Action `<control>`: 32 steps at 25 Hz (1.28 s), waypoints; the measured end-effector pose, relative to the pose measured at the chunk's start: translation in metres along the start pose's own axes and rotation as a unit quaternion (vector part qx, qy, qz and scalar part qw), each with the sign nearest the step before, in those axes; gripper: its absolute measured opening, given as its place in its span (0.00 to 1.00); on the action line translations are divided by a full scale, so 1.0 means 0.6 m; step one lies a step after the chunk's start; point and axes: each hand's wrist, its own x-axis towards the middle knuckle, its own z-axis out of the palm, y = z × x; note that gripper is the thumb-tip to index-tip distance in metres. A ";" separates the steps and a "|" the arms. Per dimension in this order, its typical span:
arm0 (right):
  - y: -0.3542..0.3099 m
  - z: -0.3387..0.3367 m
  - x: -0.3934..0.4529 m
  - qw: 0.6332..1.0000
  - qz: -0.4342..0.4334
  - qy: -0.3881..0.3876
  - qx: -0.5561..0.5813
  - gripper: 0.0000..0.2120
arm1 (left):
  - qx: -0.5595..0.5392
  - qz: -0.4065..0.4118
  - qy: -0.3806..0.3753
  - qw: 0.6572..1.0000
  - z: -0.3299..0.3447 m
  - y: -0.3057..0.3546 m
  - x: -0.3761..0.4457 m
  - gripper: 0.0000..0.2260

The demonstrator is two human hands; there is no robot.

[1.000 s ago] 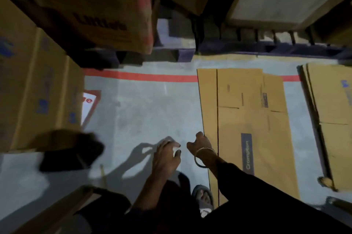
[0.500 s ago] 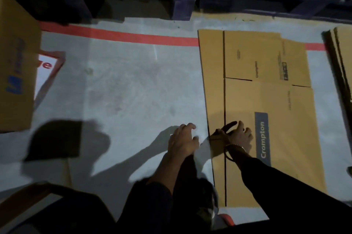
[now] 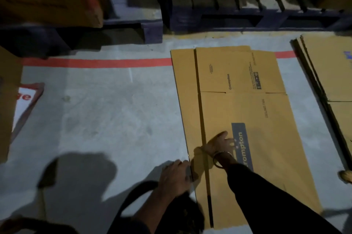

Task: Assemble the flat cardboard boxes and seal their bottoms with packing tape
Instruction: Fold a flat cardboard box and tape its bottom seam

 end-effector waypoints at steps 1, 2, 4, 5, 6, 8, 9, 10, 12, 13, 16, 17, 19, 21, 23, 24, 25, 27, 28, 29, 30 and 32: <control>-0.005 -0.006 -0.004 1.000 0.004 -0.005 0.004 0.65 | -0.006 -0.005 -0.012 1.000 -0.007 0.006 0.004 0.22; -0.010 -0.014 -0.008 1.000 0.009 -0.009 0.011 0.63 | -0.046 -0.020 -0.030 0.998 -0.017 0.014 0.008 0.26; -0.020 -0.026 -0.027 0.999 0.012 -0.010 0.030 0.59 | -0.213 -0.057 -0.073 0.973 -0.033 0.030 0.018 0.31; -0.026 -0.033 -0.042 0.999 0.006 -0.012 0.038 0.57 | -0.298 -0.071 -0.075 0.949 -0.036 0.033 0.029 0.31; -0.034 -0.043 -0.056 0.999 0.000 -0.017 0.052 0.54 | -0.371 -0.086 -0.074 0.922 -0.041 0.035 0.041 0.30; -0.046 -0.066 -0.078 0.997 -0.008 -0.016 0.077 0.48 | -0.451 -0.097 -0.062 0.885 -0.094 0.070 0.026 0.26; -0.053 -0.088 -0.094 0.995 -0.026 -0.013 0.092 0.45 | -0.487 -0.102 -0.049 0.866 -0.132 0.093 0.009 0.21; -0.063 -0.114 -0.111 0.992 -0.053 -0.017 0.116 0.40 | -0.504 -0.111 -0.037 0.856 -0.166 0.114 -0.007 0.15; -0.091 -0.180 -0.165 0.979 -0.105 -0.037 0.169 0.26 | -0.515 -0.100 -0.030 0.851 -0.221 0.145 -0.034 0.10; -0.106 -0.218 -0.204 0.972 -0.117 -0.053 0.195 0.19 | -0.519 -0.084 -0.016 0.850 -0.245 0.165 -0.051 0.13; -0.149 -0.313 -0.315 0.958 -0.150 -0.119 0.213 0.05 | -0.482 0.005 0.050 0.875 -0.306 0.197 -0.102 0.17; -0.157 -0.339 -0.354 0.950 -0.170 -0.145 0.219 0.05 | -0.446 0.038 0.077 0.891 -0.329 0.207 -0.131 0.20; -0.155 -0.376 -0.431 0.931 -0.212 -0.175 0.240 0.04 | -0.383 0.081 0.115 0.913 -0.371 0.219 -0.190 0.23; -0.145 -0.388 -0.496 0.918 -0.244 -0.188 0.252 0.06 | -0.307 0.115 0.146 0.934 -0.401 0.225 -0.261 0.20; -0.140 -0.387 -0.563 0.906 -0.282 -0.185 0.256 0.11 | -0.257 0.124 0.187 0.940 -0.417 0.216 -0.335 0.18; -0.140 -0.380 -0.593 0.898 -0.309 -0.180 0.256 0.11 | -0.245 0.123 0.212 0.938 -0.419 0.208 -0.369 0.16; -0.138 -0.373 -0.631 0.891 -0.333 -0.175 0.254 0.12 | -0.235 0.122 0.240 0.934 -0.420 0.199 -0.409 0.15; -0.134 -0.354 -0.687 0.872 -0.374 -0.179 0.259 0.14 | -0.207 0.118 0.280 0.930 -0.428 0.184 -0.476 0.12; -0.131 -0.343 -0.705 0.862 -0.394 -0.182 0.263 0.15 | -0.183 0.108 0.299 0.930 -0.430 0.173 -0.498 0.12; -0.128 -0.332 -0.720 0.850 -0.412 -0.190 0.267 0.14 | -0.156 0.099 0.320 0.929 -0.429 0.162 -0.520 0.11; -0.128 -0.319 -0.730 0.837 -0.427 -0.207 0.274 0.12 | -0.132 0.090 0.343 0.926 -0.425 0.146 -0.534 0.11; -0.125 -0.284 -0.739 0.823 -0.436 -0.242 0.272 0.11 | -0.099 0.073 0.354 0.927 -0.403 0.110 -0.552 0.17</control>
